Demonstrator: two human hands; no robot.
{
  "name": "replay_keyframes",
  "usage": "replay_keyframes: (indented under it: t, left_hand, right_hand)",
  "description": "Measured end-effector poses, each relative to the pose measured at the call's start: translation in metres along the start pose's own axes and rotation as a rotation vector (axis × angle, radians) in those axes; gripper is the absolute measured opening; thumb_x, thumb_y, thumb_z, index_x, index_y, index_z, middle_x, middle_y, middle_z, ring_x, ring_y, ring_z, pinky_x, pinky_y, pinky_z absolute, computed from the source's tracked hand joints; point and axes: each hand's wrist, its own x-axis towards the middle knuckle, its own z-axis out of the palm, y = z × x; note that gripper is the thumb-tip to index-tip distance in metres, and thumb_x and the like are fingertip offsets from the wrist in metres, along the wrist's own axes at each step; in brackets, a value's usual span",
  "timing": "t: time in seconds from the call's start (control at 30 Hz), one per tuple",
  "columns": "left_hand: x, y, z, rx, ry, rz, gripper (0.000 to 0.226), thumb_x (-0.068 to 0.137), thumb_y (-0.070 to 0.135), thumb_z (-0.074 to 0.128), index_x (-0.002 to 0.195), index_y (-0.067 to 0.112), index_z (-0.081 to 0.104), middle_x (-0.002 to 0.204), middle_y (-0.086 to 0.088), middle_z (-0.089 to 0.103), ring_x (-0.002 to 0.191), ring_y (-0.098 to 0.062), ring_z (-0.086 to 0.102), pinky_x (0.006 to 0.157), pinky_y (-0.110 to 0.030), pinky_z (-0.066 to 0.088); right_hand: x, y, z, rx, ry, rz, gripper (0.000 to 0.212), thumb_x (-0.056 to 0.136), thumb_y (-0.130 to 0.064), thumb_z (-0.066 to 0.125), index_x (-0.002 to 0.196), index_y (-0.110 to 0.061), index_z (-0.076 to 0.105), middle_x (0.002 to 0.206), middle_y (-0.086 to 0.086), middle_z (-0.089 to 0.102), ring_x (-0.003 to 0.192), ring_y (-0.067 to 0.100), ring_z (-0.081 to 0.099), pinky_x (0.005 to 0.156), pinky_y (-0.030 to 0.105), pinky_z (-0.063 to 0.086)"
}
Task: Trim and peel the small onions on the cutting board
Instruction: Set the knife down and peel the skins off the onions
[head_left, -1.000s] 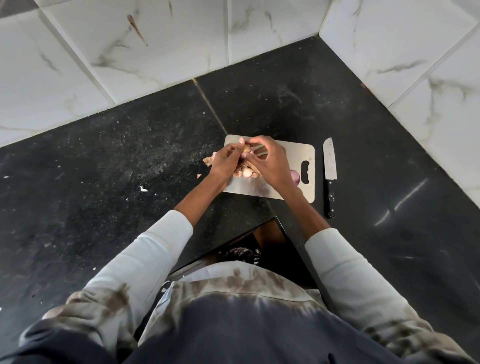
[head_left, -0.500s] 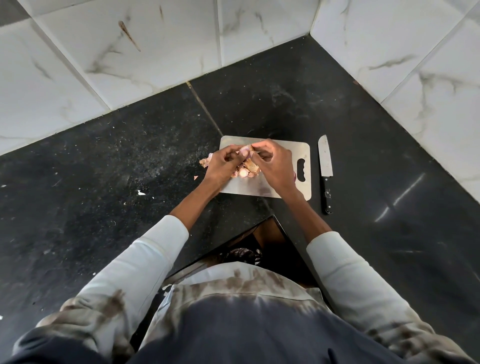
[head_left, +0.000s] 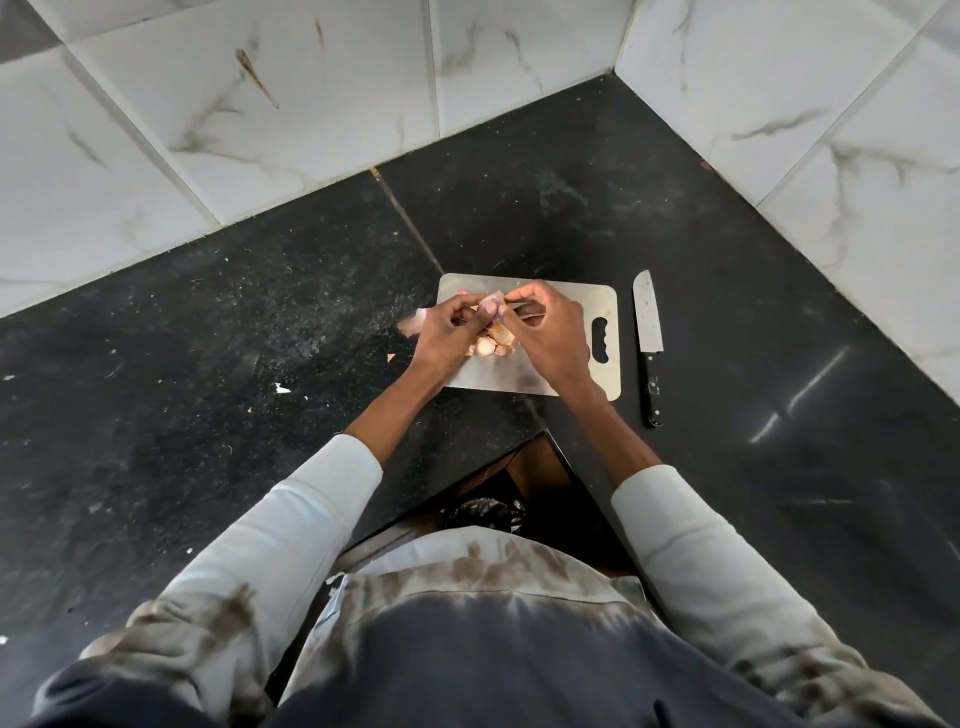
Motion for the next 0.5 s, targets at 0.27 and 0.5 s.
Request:
replay_keyframes:
  t: [0.27, 0.5]
  left_hand:
    - [0.001, -0.001, -0.002, -0.016, 0.0, -0.037, 0.019, 0.097, 0.034, 0.076, 0.112, 0.023, 0.076, 0.1, -0.005, 0.081, 0.095, -0.016, 0.076, 0.092, -0.035, 0.06]
    - [0.007, -0.004, 0.003, -0.115, -0.016, -0.155, 0.03, 0.11, 0.019, 0.054, 0.124, -0.001, 0.071, 0.102, -0.005, 0.073, 0.086, -0.008, 0.069, 0.072, -0.015, 0.053]
  right_hand:
    - [0.003, 0.002, 0.001, -0.021, 0.034, 0.01, 0.031, 0.094, -0.045, 0.077, 0.106, -0.016, 0.074, 0.098, -0.006, 0.077, 0.09, 0.008, 0.073, 0.081, 0.025, 0.062]
    - [0.012, 0.007, 0.0, 0.091, 0.046, 0.117, 0.018, 0.094, -0.025, 0.077, 0.106, -0.013, 0.073, 0.099, -0.003, 0.077, 0.092, 0.009, 0.074, 0.083, 0.027, 0.063]
